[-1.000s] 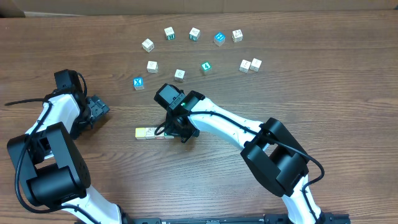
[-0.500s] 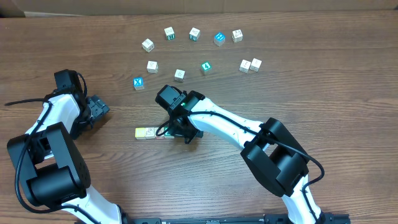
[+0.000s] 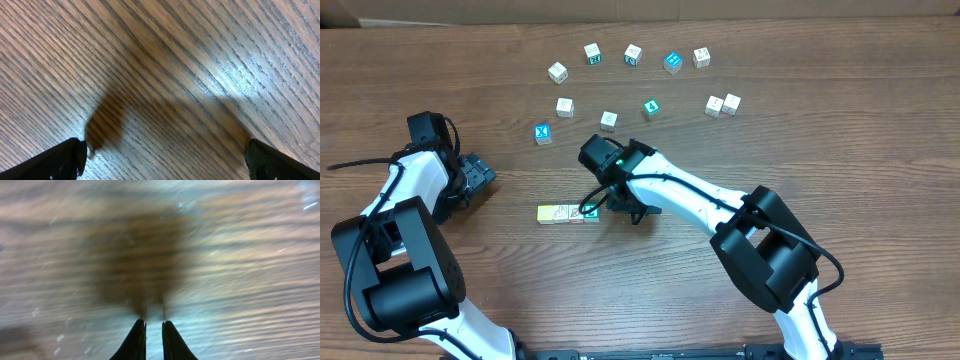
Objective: Form a horizontal line
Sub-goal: 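Raise the right gripper and swing it back toward the arc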
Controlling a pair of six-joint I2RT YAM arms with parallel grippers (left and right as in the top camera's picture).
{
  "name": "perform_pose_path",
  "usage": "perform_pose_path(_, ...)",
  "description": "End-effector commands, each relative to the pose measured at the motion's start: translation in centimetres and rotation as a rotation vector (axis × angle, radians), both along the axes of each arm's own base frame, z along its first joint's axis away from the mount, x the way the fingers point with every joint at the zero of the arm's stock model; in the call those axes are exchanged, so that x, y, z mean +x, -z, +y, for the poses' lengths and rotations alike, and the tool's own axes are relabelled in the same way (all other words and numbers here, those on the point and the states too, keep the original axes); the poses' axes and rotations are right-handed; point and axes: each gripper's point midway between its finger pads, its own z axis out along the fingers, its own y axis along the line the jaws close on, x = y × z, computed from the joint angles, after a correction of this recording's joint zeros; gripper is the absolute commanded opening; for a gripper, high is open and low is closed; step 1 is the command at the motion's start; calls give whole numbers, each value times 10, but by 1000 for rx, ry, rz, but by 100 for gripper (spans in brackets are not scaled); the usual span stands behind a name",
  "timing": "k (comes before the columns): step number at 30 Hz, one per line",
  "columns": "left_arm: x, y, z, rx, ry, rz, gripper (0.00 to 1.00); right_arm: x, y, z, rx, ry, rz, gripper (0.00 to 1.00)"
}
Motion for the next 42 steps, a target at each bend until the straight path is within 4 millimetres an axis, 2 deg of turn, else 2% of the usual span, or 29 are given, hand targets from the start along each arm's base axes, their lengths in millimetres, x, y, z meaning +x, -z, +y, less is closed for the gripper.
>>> perform_pose_path(1, -5, 8, -3, -4, 4, 30, 100, 18, -13, -22, -66, 30, -82, 10)
perform_pose_path(4, -5, 8, -3, -4, 4, 30, 100, 28, -16, -39, -121, 54, -116, 10)
perform_pose_path(7, -5, 8, -3, -4, 4, 30, 100, 37, -19, -57, -172, 79, -142, 22)
perform_pose_path(8, -5, 8, -3, -4, 4, 30, 100, 40, -20, -62, -185, 89, -147, 28)
perform_pose_path(10, -5, 8, -3, -4, 4, 30, 100, 43, -21, -71, -202, 105, -148, 48)
perform_pose_path(11, -5, 8, -3, -4, 4, 29, 100, 44, -21, -75, -210, 112, -146, 63)
perform_pose_path(12, -5, 8, -3, -4, 4, 30, 100, 45, -21, -80, -217, 120, -141, 87)
perform_pose_path(13, -5, 8, -3, -4, 4, 30, 100, 45, -22, -83, -223, 126, -137, 100)
perform_pose_path(26, -5, 8, -3, -4, 4, 29, 99, 50, -22, -111, -258, 181, -106, 100)
perform_pose_path(32, -5, 8, -3, -4, 4, 29, 100, 53, -22, -139, -283, 238, -69, 100)
perform_pose_path(37, -5, 8, -3, -4, 4, 30, 100, 59, -22, -157, -283, 287, -60, 100)
perform_pose_path(42, -5, 8, -3, -4, 4, 30, 100, 73, -22, -159, -252, 317, -98, 100)
